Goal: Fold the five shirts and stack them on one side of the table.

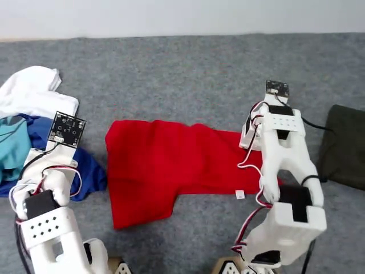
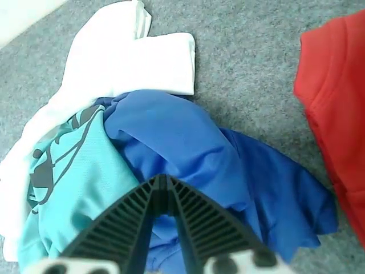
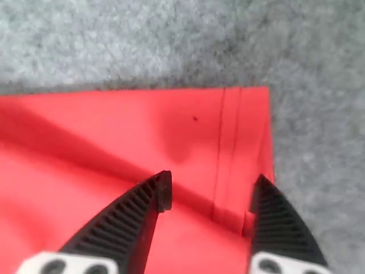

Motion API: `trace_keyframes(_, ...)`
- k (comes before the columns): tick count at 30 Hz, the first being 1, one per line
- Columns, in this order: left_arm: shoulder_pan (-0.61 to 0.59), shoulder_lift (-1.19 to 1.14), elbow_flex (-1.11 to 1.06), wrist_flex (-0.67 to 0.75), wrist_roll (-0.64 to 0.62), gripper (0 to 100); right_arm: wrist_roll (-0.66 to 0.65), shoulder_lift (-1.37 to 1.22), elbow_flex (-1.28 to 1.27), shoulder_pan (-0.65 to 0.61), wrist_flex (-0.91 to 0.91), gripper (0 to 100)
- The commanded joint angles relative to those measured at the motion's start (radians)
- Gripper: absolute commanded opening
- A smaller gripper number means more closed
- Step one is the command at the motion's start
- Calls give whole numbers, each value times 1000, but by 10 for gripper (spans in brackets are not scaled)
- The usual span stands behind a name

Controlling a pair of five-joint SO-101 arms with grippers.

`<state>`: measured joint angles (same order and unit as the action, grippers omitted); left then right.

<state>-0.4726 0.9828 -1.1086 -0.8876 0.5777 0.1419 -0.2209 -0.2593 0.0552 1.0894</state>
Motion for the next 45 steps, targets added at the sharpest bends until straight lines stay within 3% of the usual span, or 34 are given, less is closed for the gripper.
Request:
trace_keyframes(1, -2, 6, 5, 17, -5, 4, 3, -19, 34, -15, -33, 150)
trace_keyframes(17, -3, 6, 4, 15, -5, 4, 2, -140, 307, -31, 105, 59)
trace_keyframes(23, -3, 6, 4, 14, -5, 4, 2, -142, 304, -30, 107, 65)
trace_keyframes(29, -3, 6, 4, 14, -5, 4, 3, -142, 307, -30, 165, 168)
trace_keyframes(45, -3, 12, -33, 14, -5, 4, 2, -237, 310, 10, 111, 169)
